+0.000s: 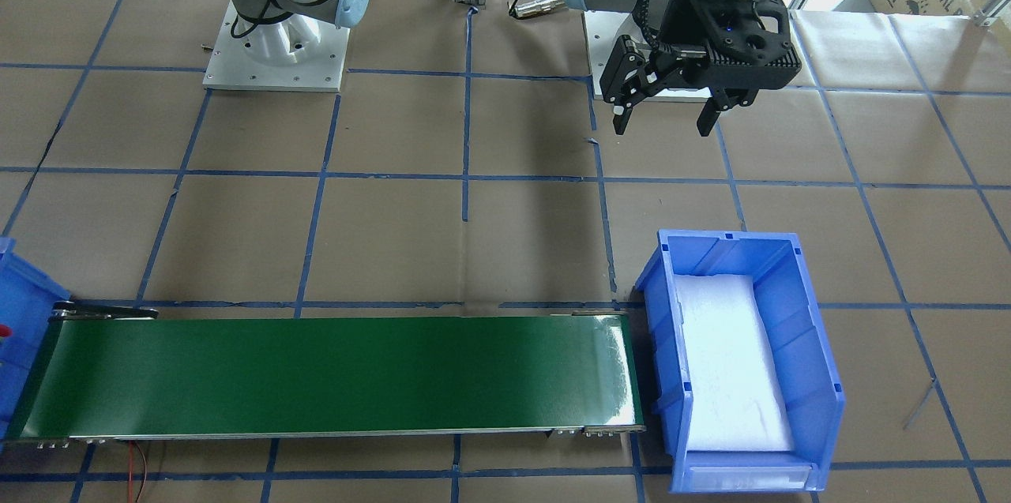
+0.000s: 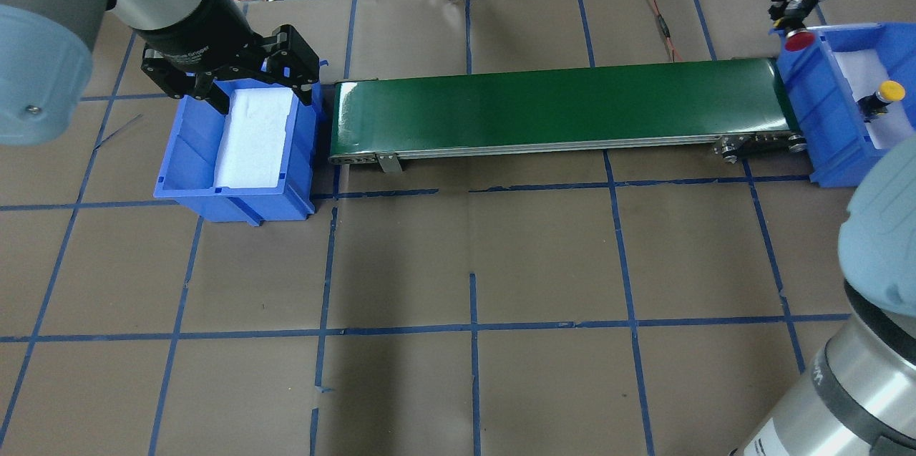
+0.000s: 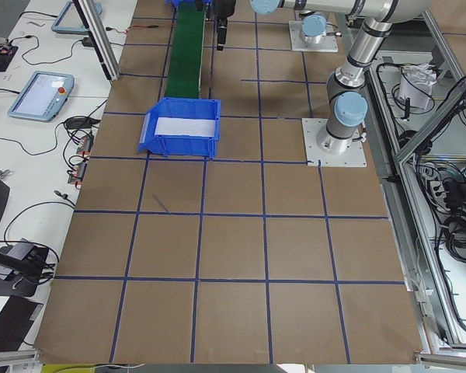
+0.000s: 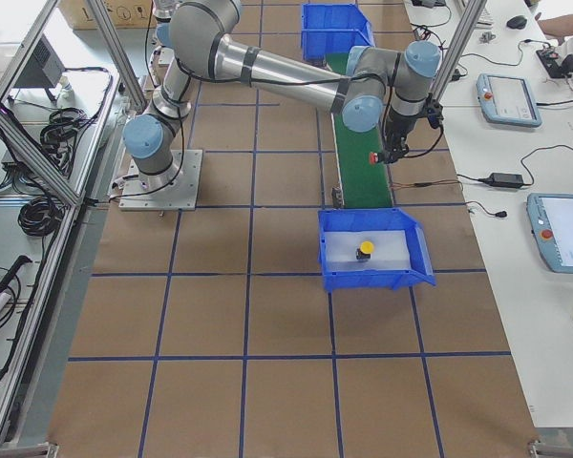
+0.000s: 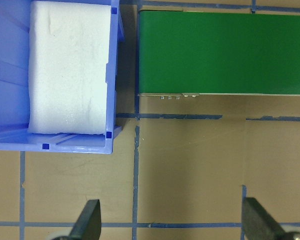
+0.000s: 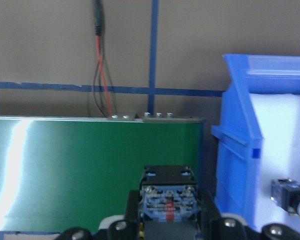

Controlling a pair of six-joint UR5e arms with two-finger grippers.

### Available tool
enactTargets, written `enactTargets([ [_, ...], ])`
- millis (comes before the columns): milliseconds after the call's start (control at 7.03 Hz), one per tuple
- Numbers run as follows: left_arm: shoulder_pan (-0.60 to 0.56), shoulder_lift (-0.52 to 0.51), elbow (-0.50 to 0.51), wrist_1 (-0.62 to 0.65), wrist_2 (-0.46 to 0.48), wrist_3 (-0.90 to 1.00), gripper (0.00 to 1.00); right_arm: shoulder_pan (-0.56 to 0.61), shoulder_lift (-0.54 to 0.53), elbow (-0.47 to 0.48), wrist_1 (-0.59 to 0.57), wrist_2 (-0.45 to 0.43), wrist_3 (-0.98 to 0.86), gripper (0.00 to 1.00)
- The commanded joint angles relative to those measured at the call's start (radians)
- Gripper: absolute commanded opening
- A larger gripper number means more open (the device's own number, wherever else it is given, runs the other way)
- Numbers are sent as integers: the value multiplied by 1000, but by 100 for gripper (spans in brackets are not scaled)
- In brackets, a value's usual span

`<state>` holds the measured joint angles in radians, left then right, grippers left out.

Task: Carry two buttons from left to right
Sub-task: 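Carry the red button into the far blue bin and release it with the right gripper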

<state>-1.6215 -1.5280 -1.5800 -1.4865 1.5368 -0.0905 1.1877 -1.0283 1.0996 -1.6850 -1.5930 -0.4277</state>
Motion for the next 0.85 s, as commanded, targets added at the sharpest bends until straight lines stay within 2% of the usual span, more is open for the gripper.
enactTargets([
  [0,0,-3,0,3,-4,0,100,-115,61,-59,10,7,-100,10],
  [142,-1,0,-2,0,-1,0,100,-118,95,-84,-23,-5,-129,10],
  [427,0,0,-2,2,0,0,100,-120,192,-156,-15,-4,-135,10],
  [711,0,0,-2,2,-1,0,100,-129,223,-170,-19,-5,-134,10],
])
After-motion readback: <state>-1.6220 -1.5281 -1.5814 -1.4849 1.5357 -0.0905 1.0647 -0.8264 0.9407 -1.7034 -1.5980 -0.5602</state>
